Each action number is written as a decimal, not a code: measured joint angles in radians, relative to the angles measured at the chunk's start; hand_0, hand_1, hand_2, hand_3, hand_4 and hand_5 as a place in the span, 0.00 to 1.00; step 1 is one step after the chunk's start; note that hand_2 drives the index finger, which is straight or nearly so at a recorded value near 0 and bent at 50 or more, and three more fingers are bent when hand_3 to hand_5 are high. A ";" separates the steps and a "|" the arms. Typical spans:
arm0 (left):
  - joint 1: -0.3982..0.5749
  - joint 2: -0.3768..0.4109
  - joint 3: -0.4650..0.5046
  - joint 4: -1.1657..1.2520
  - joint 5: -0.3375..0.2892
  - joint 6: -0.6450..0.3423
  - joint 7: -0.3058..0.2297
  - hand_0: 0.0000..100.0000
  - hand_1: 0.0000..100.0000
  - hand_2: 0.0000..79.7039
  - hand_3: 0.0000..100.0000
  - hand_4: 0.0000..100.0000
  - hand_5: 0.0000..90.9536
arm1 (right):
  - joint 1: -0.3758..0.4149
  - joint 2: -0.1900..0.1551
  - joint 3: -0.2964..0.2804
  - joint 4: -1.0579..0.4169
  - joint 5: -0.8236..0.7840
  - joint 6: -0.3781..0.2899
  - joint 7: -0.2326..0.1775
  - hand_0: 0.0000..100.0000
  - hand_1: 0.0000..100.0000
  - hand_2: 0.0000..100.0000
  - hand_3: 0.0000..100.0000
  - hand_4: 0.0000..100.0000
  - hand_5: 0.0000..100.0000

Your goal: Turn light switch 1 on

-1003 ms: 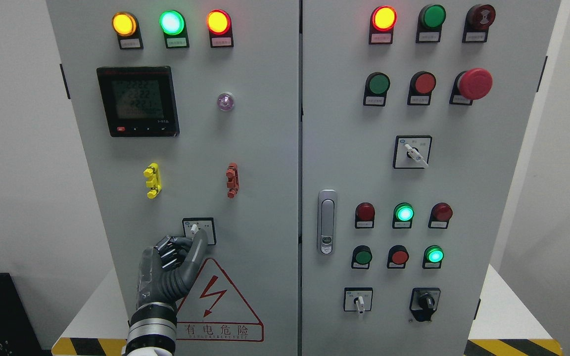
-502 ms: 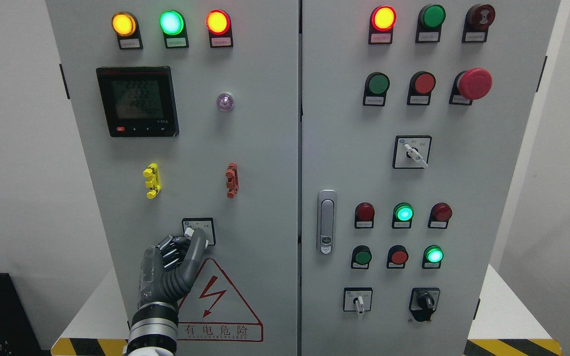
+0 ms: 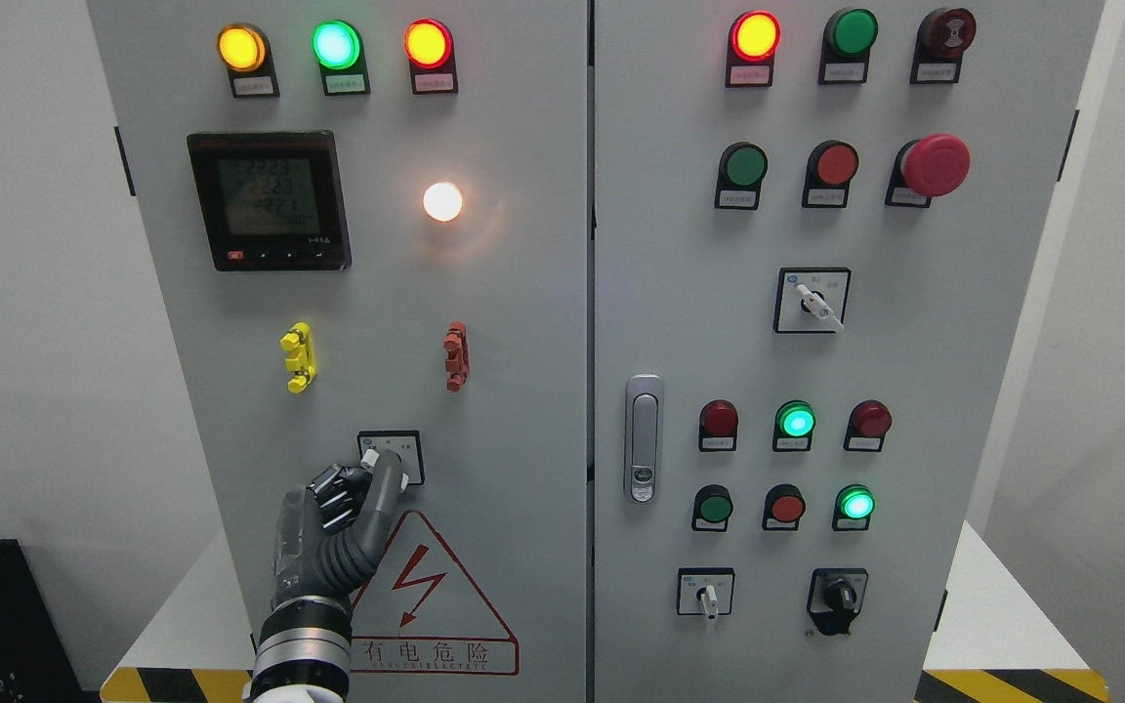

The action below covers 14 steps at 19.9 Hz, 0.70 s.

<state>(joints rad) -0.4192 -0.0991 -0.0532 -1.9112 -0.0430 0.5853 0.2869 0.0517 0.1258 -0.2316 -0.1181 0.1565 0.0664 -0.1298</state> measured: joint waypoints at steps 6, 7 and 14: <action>0.000 0.000 0.001 0.000 0.000 0.000 0.010 0.22 0.50 0.69 0.95 0.92 0.91 | 0.000 0.000 0.000 0.000 0.000 0.000 0.000 0.31 0.00 0.00 0.00 0.00 0.00; 0.000 0.000 0.001 0.000 0.001 0.000 0.012 0.18 0.49 0.69 0.95 0.92 0.91 | 0.000 0.000 0.000 0.000 0.000 0.000 0.000 0.31 0.00 0.00 0.00 0.00 0.00; 0.001 0.000 0.000 0.000 0.003 0.001 0.004 0.07 0.48 0.71 0.95 0.92 0.91 | 0.000 0.000 0.000 0.000 0.000 0.000 0.000 0.31 0.00 0.00 0.00 0.00 0.00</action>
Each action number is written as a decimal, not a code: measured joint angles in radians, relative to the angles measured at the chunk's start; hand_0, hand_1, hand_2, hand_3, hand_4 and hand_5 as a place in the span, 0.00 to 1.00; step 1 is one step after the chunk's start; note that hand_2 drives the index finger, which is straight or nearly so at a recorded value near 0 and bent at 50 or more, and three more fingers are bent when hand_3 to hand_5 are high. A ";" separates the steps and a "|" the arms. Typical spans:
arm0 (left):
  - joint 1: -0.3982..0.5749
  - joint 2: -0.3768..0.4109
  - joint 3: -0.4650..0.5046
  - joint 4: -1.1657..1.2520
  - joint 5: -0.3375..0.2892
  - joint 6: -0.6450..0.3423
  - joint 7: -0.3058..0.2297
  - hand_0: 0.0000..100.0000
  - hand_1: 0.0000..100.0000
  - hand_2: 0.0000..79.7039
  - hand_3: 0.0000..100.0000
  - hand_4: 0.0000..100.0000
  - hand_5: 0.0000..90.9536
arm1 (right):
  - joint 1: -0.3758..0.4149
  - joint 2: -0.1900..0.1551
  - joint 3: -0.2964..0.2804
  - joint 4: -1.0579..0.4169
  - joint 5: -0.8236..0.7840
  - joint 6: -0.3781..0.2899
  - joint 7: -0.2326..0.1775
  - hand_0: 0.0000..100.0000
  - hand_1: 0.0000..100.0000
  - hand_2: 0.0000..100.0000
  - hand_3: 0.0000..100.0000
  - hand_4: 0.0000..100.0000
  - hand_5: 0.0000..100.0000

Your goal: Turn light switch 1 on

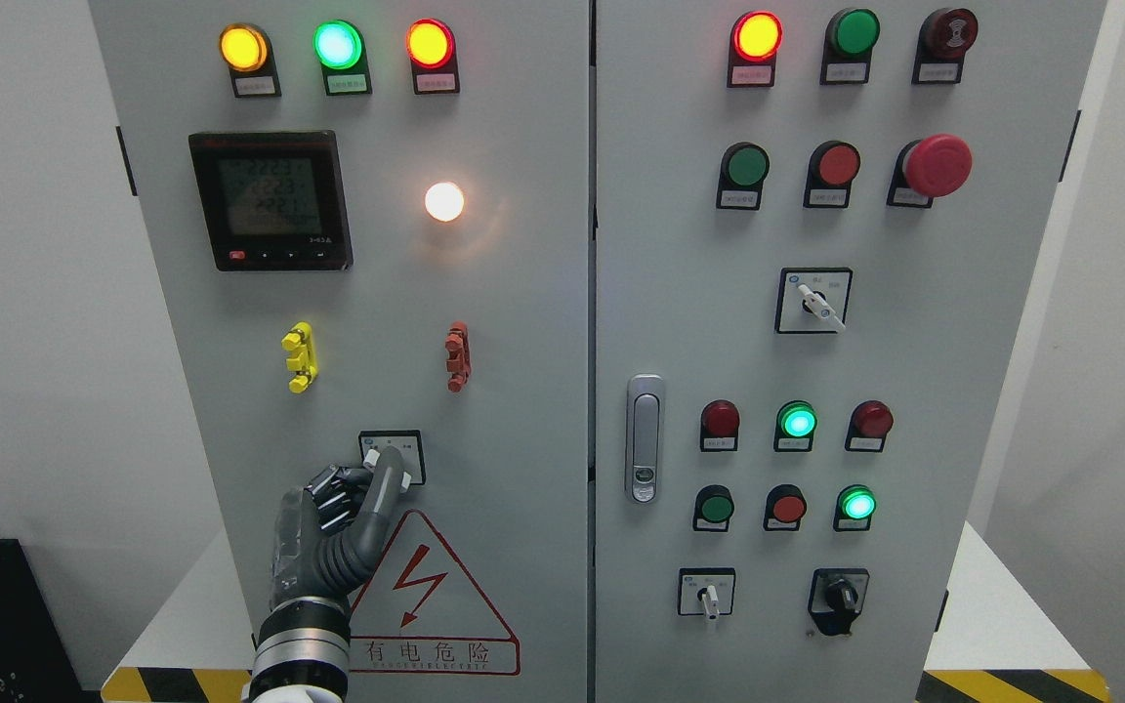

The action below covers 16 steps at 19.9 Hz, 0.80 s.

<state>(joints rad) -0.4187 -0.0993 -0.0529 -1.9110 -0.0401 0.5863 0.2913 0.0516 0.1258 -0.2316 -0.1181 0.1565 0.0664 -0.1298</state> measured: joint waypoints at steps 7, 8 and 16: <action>0.006 0.000 0.000 -0.001 0.002 0.002 -0.003 0.04 0.47 0.71 0.95 0.92 0.91 | 0.000 0.000 0.000 0.000 0.000 0.000 0.000 0.31 0.00 0.00 0.00 0.00 0.00; 0.008 0.000 0.000 -0.002 0.002 0.002 -0.003 0.04 0.47 0.72 0.95 0.92 0.91 | 0.000 0.000 0.000 0.000 0.000 0.000 0.000 0.31 0.00 0.00 0.00 0.00 0.00; 0.039 0.000 -0.001 -0.014 0.003 -0.014 -0.003 0.03 0.48 0.73 0.95 0.92 0.91 | 0.000 0.000 0.000 0.000 0.000 0.000 0.000 0.31 0.00 0.00 0.00 0.00 0.00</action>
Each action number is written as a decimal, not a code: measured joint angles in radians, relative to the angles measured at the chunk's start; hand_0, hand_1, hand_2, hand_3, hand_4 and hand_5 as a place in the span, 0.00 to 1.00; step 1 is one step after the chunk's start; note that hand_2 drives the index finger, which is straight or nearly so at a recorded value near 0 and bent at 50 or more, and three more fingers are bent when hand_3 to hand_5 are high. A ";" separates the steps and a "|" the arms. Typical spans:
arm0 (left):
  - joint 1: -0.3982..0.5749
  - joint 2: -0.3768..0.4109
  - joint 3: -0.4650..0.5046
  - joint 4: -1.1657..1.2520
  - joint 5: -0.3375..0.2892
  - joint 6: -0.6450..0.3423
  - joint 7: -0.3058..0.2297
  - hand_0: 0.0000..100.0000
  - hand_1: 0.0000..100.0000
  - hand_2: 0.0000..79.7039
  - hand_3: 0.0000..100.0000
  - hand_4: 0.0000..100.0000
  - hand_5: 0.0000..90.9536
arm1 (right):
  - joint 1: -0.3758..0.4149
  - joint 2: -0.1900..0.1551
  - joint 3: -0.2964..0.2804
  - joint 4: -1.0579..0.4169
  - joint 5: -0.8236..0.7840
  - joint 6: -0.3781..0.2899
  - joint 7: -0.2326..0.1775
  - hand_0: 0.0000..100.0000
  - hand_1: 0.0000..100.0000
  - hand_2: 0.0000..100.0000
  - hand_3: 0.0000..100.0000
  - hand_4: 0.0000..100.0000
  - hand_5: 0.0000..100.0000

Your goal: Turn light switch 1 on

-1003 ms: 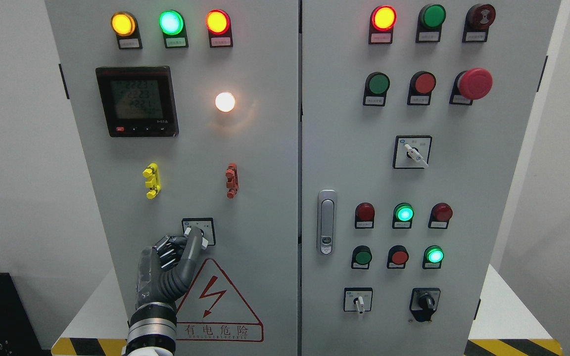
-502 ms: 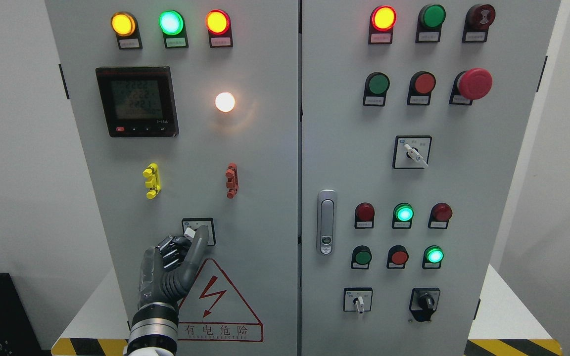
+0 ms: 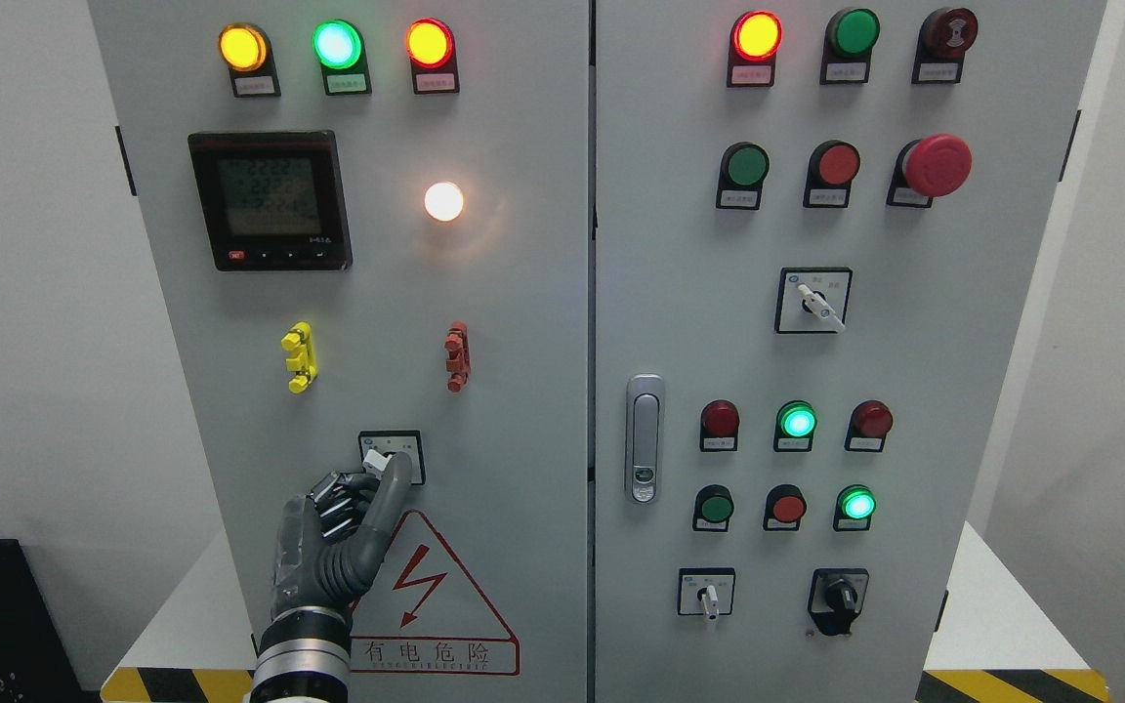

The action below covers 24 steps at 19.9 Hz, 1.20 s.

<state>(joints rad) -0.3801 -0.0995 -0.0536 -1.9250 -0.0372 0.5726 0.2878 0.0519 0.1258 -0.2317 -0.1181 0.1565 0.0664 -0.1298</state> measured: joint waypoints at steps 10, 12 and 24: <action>0.262 0.001 0.016 -0.027 0.003 -0.391 -0.108 0.05 0.45 0.68 1.00 1.00 0.94 | 0.000 0.000 0.000 0.000 0.000 0.000 0.000 0.31 0.00 0.00 0.00 0.00 0.00; 0.357 0.007 0.038 -0.006 0.001 -0.553 -0.171 0.05 0.42 0.62 0.98 1.00 0.92 | 0.000 0.000 0.000 0.000 0.000 0.000 0.000 0.31 0.00 0.00 0.00 0.00 0.00; 0.616 0.076 0.262 0.662 0.018 -1.011 -0.645 0.01 0.29 0.00 0.20 0.27 0.00 | 0.000 0.000 0.000 0.000 0.000 0.000 0.000 0.31 0.00 0.00 0.00 0.00 0.00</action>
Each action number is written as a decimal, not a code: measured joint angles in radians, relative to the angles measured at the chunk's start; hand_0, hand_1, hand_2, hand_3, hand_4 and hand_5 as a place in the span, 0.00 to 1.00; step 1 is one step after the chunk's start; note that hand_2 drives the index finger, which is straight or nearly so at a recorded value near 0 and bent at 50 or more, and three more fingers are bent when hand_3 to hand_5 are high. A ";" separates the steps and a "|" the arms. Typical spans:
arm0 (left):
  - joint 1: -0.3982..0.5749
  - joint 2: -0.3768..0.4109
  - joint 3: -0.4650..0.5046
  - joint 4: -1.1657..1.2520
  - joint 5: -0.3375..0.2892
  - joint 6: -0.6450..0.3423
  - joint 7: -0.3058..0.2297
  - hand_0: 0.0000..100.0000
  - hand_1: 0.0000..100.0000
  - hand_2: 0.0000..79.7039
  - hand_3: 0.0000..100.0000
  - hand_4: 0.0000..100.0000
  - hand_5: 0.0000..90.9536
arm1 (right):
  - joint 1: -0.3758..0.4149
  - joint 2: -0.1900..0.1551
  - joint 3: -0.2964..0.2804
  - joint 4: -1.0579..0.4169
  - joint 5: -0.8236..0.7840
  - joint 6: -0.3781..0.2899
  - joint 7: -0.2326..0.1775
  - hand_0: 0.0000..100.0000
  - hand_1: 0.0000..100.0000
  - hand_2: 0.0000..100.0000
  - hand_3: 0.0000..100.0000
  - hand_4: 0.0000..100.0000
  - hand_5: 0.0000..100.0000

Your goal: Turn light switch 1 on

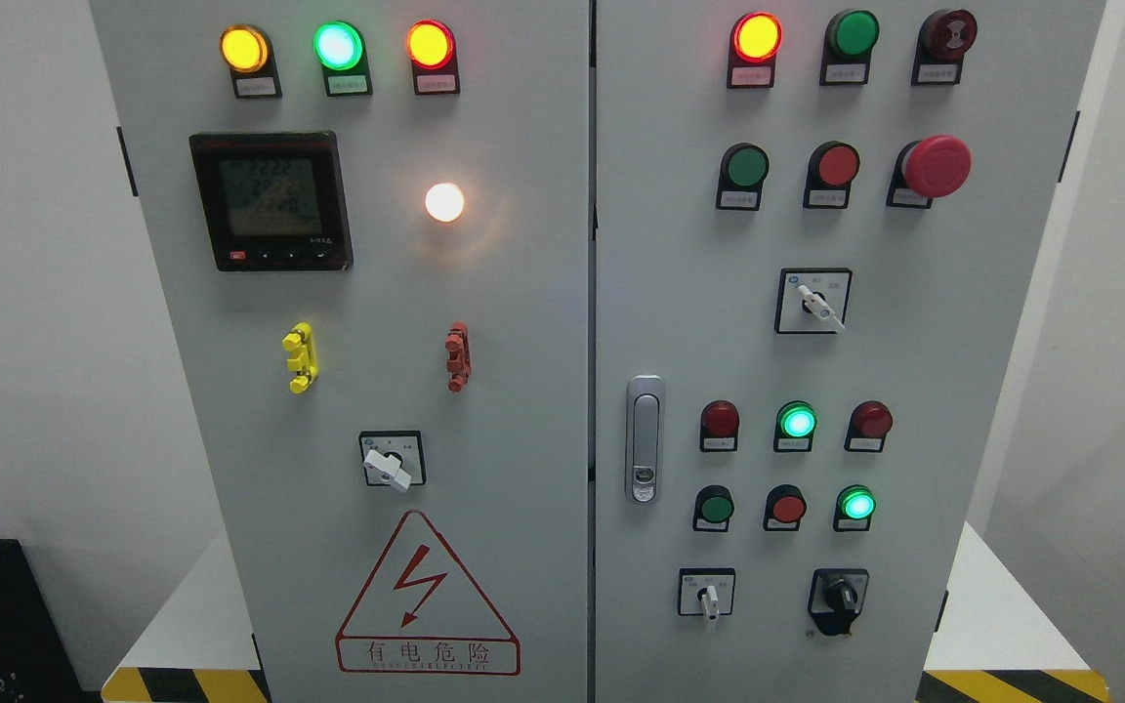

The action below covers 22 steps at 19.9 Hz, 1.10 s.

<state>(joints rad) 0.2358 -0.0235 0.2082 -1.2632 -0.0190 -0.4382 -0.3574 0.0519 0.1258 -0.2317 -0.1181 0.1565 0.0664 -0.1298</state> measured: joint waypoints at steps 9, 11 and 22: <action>0.008 0.044 0.056 0.514 -0.130 0.325 -0.044 0.06 0.15 0.00 0.00 0.00 0.00 | 0.000 0.000 0.000 0.000 0.000 0.000 0.000 0.31 0.00 0.00 0.00 0.00 0.00; -0.003 0.050 0.056 0.595 -0.150 0.362 -0.022 0.07 0.06 0.00 0.00 0.00 0.00 | 0.000 0.000 0.000 0.000 0.000 0.000 0.000 0.31 0.00 0.00 0.00 0.00 0.00; -0.146 0.037 0.005 1.006 -0.184 0.398 0.219 0.11 0.00 0.00 0.00 0.00 0.00 | 0.000 0.000 0.000 0.000 0.000 0.000 0.000 0.31 0.00 0.00 0.00 0.00 0.00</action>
<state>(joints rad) 0.0903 0.0134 0.2134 -0.2569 -0.2032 -0.0397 -0.1380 0.0521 0.1258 -0.2317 -0.1182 0.1565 0.0664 -0.1298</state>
